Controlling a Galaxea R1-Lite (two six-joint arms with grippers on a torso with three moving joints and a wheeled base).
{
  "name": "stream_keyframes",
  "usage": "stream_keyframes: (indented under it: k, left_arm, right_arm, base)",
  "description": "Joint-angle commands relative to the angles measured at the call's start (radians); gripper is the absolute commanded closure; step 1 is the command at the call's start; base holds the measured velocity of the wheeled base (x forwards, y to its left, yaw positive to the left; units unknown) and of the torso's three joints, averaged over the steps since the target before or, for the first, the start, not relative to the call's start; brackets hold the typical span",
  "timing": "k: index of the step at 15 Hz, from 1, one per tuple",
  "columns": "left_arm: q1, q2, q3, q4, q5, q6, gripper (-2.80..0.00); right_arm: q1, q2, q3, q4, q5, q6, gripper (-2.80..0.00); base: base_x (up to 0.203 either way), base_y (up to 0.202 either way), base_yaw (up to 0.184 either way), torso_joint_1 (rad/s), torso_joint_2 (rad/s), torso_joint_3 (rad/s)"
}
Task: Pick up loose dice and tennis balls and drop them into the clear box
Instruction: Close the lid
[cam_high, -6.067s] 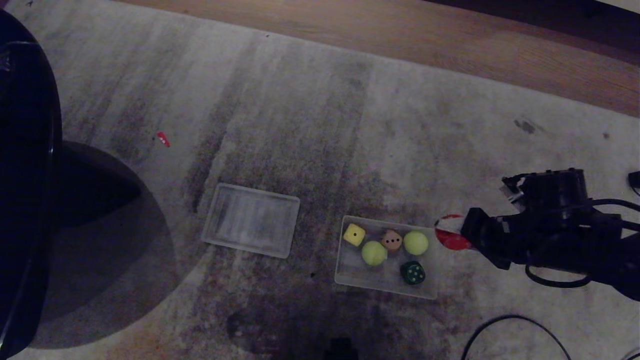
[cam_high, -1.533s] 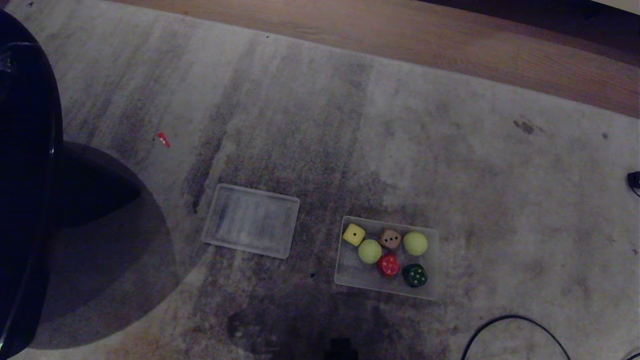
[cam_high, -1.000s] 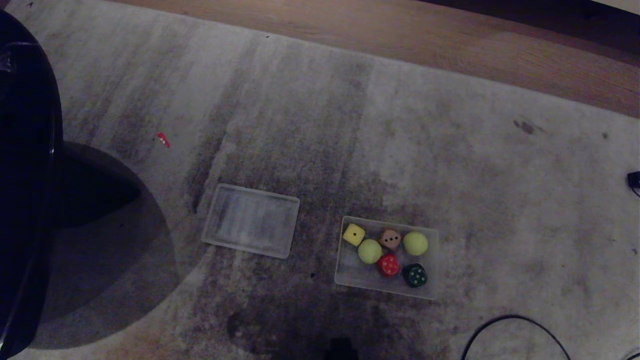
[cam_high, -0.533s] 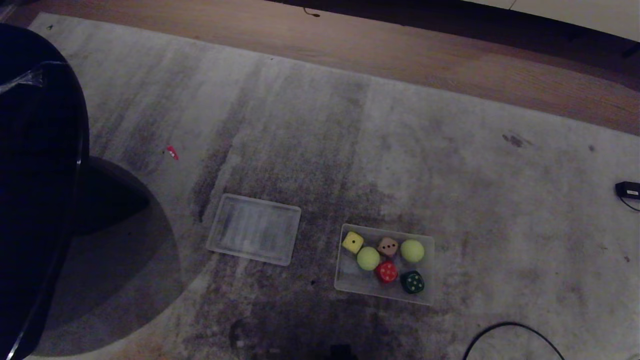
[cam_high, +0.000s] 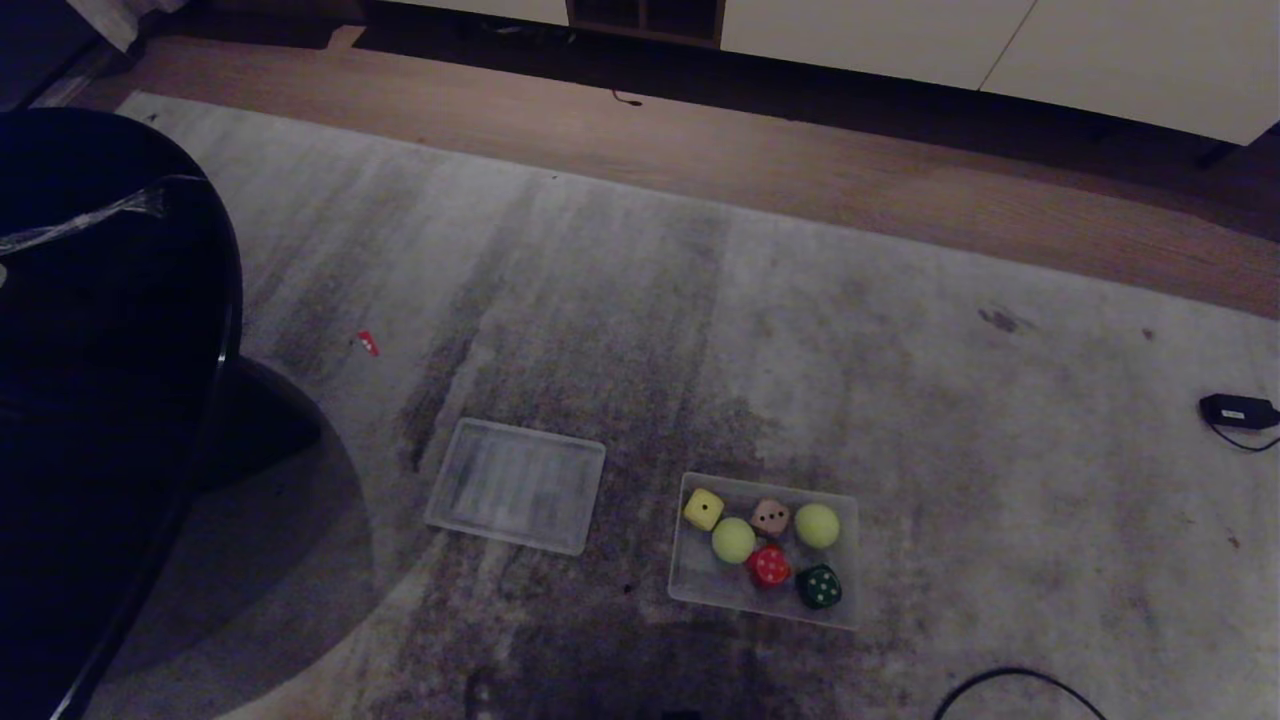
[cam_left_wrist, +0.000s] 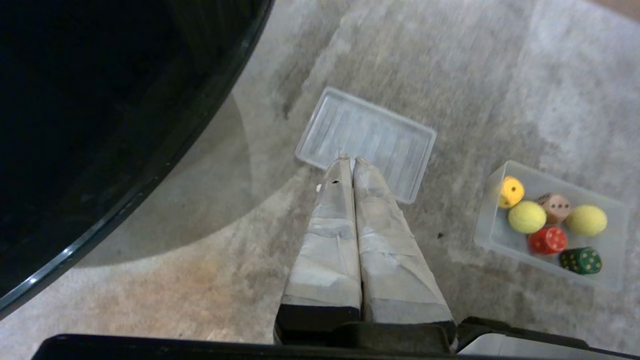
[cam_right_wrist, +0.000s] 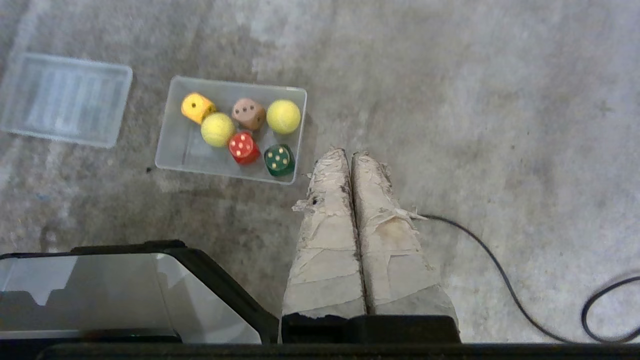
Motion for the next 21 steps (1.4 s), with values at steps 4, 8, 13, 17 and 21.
stream_keyframes:
  k: [4, 8, 13, 17, 21]
  left_arm:
    - [0.0, 0.001, 0.0, 0.0, 0.001, -0.001, 0.0]
    - [0.0, 0.001, 0.0, 0.0, 0.001, -0.001, 0.0]
    - [0.0, 0.001, 0.0, 0.0, 0.001, -0.001, 0.0]
    - [0.0, 0.001, 0.0, 0.0, 0.001, -0.001, 0.0]
    - [0.0, 0.001, 0.0, 0.0, 0.001, -0.001, 0.0]
  right_arm:
    - [-0.001, 0.002, 0.0, 0.001, -0.001, 0.001, 0.0]
    - [0.0, 0.002, 0.0, 0.001, -0.001, 0.001, 0.0]
    - [0.0, 0.002, 0.0, 0.001, -0.001, 0.001, 0.0]
    - [0.0, 0.002, 0.0, 0.001, -0.001, 0.001, 0.0]
    - [-0.001, 0.002, 0.0, 0.001, -0.001, 0.001, 0.0]
  base:
    - [0.0, 0.0, 0.0, 0.003, 0.0, 0.199]
    - [0.0, 0.0, 0.0, 0.003, 0.0, 0.204]
    - [0.0, 0.0, 0.0, 0.002, 0.0, 0.203]
    - [0.0, 0.0, 0.0, 0.003, 0.01, 0.202]
    - [0.0, 0.0, 0.0, 0.0, 0.0, 0.201]
